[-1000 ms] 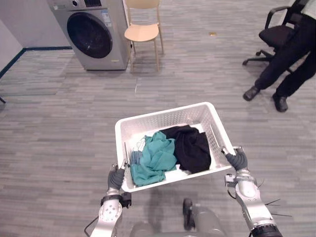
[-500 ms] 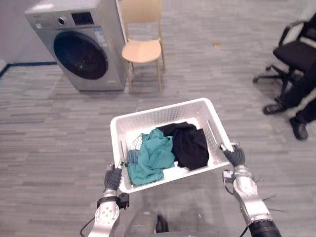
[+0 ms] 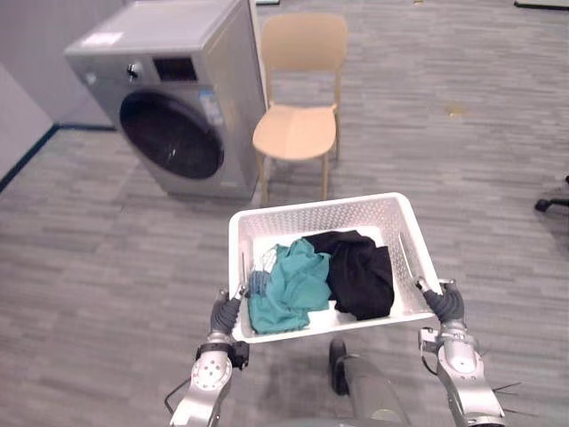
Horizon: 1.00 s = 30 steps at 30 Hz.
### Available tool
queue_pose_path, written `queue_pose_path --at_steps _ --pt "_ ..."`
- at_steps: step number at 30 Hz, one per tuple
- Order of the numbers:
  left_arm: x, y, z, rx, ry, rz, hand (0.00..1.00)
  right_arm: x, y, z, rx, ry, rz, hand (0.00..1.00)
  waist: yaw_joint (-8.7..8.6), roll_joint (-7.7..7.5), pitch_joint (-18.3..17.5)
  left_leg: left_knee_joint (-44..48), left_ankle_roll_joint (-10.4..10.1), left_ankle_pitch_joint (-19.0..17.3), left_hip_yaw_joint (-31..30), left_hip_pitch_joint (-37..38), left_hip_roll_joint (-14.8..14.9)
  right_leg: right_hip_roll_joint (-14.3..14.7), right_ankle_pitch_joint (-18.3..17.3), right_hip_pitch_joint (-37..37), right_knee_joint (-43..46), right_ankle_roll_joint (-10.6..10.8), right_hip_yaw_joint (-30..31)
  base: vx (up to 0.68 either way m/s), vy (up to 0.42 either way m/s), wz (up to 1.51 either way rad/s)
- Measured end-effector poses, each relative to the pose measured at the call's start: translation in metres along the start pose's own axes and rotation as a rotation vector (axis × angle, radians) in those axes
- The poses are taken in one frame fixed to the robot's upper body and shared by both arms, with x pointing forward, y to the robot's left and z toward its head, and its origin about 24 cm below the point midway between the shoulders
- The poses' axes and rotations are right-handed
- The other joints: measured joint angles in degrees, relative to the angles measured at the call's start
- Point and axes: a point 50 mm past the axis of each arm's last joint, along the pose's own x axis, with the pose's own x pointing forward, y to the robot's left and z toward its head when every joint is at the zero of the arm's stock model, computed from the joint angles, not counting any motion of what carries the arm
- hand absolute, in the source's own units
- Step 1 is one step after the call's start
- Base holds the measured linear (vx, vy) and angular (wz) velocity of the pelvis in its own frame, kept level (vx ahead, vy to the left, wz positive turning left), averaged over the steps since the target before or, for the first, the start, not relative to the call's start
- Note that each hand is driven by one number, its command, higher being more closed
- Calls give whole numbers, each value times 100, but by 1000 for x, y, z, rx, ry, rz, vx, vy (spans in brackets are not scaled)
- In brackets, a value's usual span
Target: Pick up the laundry basket with both hands and put the clothes into the washing machine.
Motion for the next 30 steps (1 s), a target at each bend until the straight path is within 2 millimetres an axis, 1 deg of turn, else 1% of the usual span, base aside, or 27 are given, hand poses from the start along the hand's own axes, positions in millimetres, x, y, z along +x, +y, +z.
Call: queue_pose_path --at_steps 1,2,3,4,5,6,7,8,9,10,11,12,13,14,15,16,17,18,21,22,23,24,25,26,28,29,30 --pt "-1 6 0 -17 -2 17 100 2 6 5 20 -19 12 100 207 -78 69 1397 624 -826 534 -729 494 245 -126 676 -450 -101 234 687 -43 -72" --pt "-1 10 -2 -26 4 34 100 5 12 10 28 -38 26 100 357 -181 136 1616 766 -1238 756 -1047 614 255 -144 1056 -682 -85 441 670 -24 -88" --pt "-1 12 -2 -34 7 42 100 7 14 14 32 -51 34 100 396 -249 175 1597 790 -1459 897 -1236 645 235 -144 1266 -819 -85 563 601 63 -74" --pt "-5 14 -4 -52 10 51 100 12 18 21 39 -78 44 100 450 -286 199 1307 780 -1854 1082 -1745 688 175 -169 1598 -1051 -50 713 685 140 -74" --pt "-7 13 -4 -65 9 54 100 15 19 27 43 -99 46 100 540 -299 208 609 765 -2178 1259 -2163 647 55 -241 1806 -1187 30 864 660 184 -69" --pt "-7 13 -3 -70 7 56 100 16 20 28 45 -105 46 100 570 -321 222 144 779 -2281 1297 -2325 570 -47 -301 1898 -1234 88 912 421 176 -54" --pt "-6 14 0 -74 -6 56 100 18 20 31 46 -113 46 100 618 -398 279 -956 787 -2316 1296 -2565 316 -307 -493 2089 -1271 219 957 407 204 -31" --pt "-7 13 2 -78 -12 56 100 18 19 31 41 -116 46 100 618 -463 311 -1910 663 -2235 1212 -2649 129 -492 -608 2217 -1309 335 971 612 313 -37" --pt "-12 12 5 -91 -24 58 100 18 16 31 26 -121 46 100 608 -327 231 -3801 275 -1854 998 -2563 1 -530 -813 2413 -1463 561 1035 620 326 -33" --pt "-14 12 6 -90 -32 59 100 18 16 30 26 -119 46 100 598 -265 183 -3842 474 -1360 1012 -2565 0 -574 -1040 2537 -1483 670 1074 563 310 -24" --pt "-14 13 7 -90 -33 62 100 17 18 29 36 -111 46 100 557 -284 160 -3566 860 -1229 1030 -2568 -162 -741 -1231 2683 -1407 753 1058 662 383 14" --pt "-14 13 6 -88 -27 67 100 15 18 26 38 -101 45 100 458 -374 94 -3299 1096 -1559 1025 -2597 -337 -946 -1306 2622 -961 825 1039 548 321 29" --pt "-14 13 6 -86 -28 65 100 13 17 24 33 -96 45 100 438 -382 78 -3213 1169 -1700 1035 -2584 -397 -1008 -1339 2488 -571 875 1044 792 442 33" --pt "-14 13 6 -78 -25 60 100 12 17 21 34 -85 45 100 439 -406 86 -3140 1264 -1943 1046 -2434 -526 -1107 -1391 2045 617 1008 1108 622 332 20" --pt "-14 17 5 -55 -21 58 100 11 21 20 48 -75 47 100 389 -536 149 -3166 1342 -2138 1051 -2132 -717 -1190 -1205 1524 2146 1538 1356 733 376 20" --pt "-14 20 4 -42 -17 57 100 10 24 18 53 -67 48 100 372 -615 177 -3213 1372 -2222 1045 -1923 -830 -1220 -1091 1322 2880 1766 1457 574 248 23" --pt "-14 22 2 -25 -8 57 100 9 28 13 55 -43 51 100 375 -686 199 -3349 1411 -2385 1043 -1446 -976 -1271 -1077 958 4077 1756 1473 559 196 22" --pt "-14 23 2 -23 -6 57 100 8 30 9 54 -27 54 100 372 -679 209 -3590 1417 -2447 1044 -985 -1057 -1346 -1244 657 4673 1376 1194 547 181 16" --pt "-13 25 3 -10 -13 57 100 9 30 12 60 -48 55 100 340 -608 167 -4200 1405 -2446 966 -292 -1096 -1347 -1509 -99 4501 925 460 460 114 13" --pt "-11 25 5 -6 -22 55 100 9 29 14 56 -57 56 100 303 -606 162 -4375 1322 -2492 868 -85 -1095 -1329 -1624 -405 3937 734 72 479 61 27" --pt "-10 25 6 -4 -24 53 100 9 29 14 55 -57 56 100 256 -611 158 -4446 1181 -2572 840 83 -1066 -1236 -1638 -621 3127 643 -216 475 44 28" --pt "-9 25 5 -2 -23 52 100 9 29 14 56 -56 56 100 234 -618 154 -4447 1099 -2617 839 156 -1057 -1159 -1581 -696 2672 563 -289 497 18 26" --pt "-8 25 3 4 -15 50 100 8 29 13 54 -52 56 100 184 -649 114 -4434 917 -2727 862 328 -1080 -923 -1126 -729 1545 302 -365 529 7 28" --pt "-8 24 0 14 0 37 100 5 26 8 43 -37 54 100 135 -681 59 -4373 820 -2798 821 483 -1144 -779 -224 -701 1059 -56 -262 559 1 26" --pt "-8 14 -8 -17 36 29 100 5 19 4 8 -25 50 100 105 -344 -112 -4010 776 -2798 724 493 -845 -620 -263 -463 947 -70 -363 613 11 1" --pt "-6 12 -9 -15 40 25 100 5 17 4 3 -26 49 100 95 -268 -121 -3306 610 -2619 718 316 -710 -502 -340 -147 659 -55 -364 727 1 -18" --pt "-4 11 -10 -14 47 23 100 5 17 4 0 -26 49 100 84 -273 -106 -2219 496 -2056 726 -112 -648 -445 -340 255 273 -56 -323 583 -20 -17"
